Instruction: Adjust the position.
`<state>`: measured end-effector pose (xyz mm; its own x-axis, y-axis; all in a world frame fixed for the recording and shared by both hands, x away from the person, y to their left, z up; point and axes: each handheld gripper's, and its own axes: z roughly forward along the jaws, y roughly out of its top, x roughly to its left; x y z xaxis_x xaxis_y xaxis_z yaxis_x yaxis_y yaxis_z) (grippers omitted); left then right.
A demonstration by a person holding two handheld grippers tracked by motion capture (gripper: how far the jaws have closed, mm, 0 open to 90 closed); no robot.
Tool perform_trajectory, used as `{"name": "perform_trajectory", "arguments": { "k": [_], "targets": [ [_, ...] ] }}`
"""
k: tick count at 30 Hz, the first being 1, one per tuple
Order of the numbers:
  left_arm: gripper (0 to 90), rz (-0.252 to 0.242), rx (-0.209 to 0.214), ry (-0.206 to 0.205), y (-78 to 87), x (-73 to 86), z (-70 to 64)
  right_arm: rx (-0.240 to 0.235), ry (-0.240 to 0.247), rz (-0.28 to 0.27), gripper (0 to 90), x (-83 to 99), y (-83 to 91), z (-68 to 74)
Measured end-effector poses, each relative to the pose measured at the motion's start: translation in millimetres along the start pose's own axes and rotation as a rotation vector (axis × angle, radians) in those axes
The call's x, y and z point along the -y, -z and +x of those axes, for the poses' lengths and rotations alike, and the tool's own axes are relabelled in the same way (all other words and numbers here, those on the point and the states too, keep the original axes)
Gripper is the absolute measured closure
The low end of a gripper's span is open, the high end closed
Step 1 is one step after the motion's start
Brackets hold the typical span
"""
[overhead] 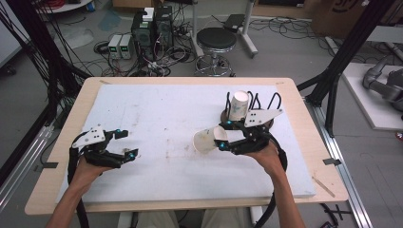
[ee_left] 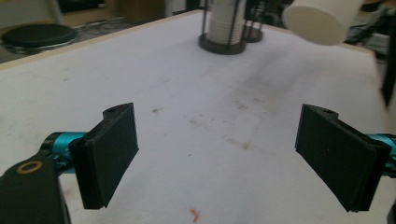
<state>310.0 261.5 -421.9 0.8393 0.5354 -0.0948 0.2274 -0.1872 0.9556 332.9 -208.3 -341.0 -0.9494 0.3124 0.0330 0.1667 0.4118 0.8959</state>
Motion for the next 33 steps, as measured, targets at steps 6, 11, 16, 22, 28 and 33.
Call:
{"name": "perform_trajectory", "arguments": {
  "k": [6, 11, 16, 22, 28, 33],
  "targets": [
    [12.8, 0.009, 0.115, -0.031, -5.9, -11.1, 1.8, -0.033, 0.016, -0.002, 37.7, -2.0, -3.3, 0.2],
    [12.8, 0.009, 0.133, -0.053, -13.6, -17.1, -1.2, -0.050, 0.029, -0.001, 37.8, -4.4, -7.3, 0.2],
    [12.8, -0.005, 0.161, -0.075, -28.2, -24.4, -8.2, -0.073, 0.036, -0.002, 37.7, -7.2, -12.2, 0.5],
    [12.8, -0.036, 0.236, -0.093, -54.9, -39.8, -21.8, -0.096, 0.053, 0.002, 37.7, -8.6, -18.8, 2.2],
    [10.9, -0.063, 0.322, -0.111, -83.2, -53.9, -37.7, -0.109, 0.063, -0.003, 37.7, -10.2, -22.3, 3.9],
    [10.0, -0.048, 0.363, -0.132, -102.9, -57.5, -46.9, -0.122, 0.067, -0.007, 37.7, -11.1, -25.6, 5.1]
  ]
}}
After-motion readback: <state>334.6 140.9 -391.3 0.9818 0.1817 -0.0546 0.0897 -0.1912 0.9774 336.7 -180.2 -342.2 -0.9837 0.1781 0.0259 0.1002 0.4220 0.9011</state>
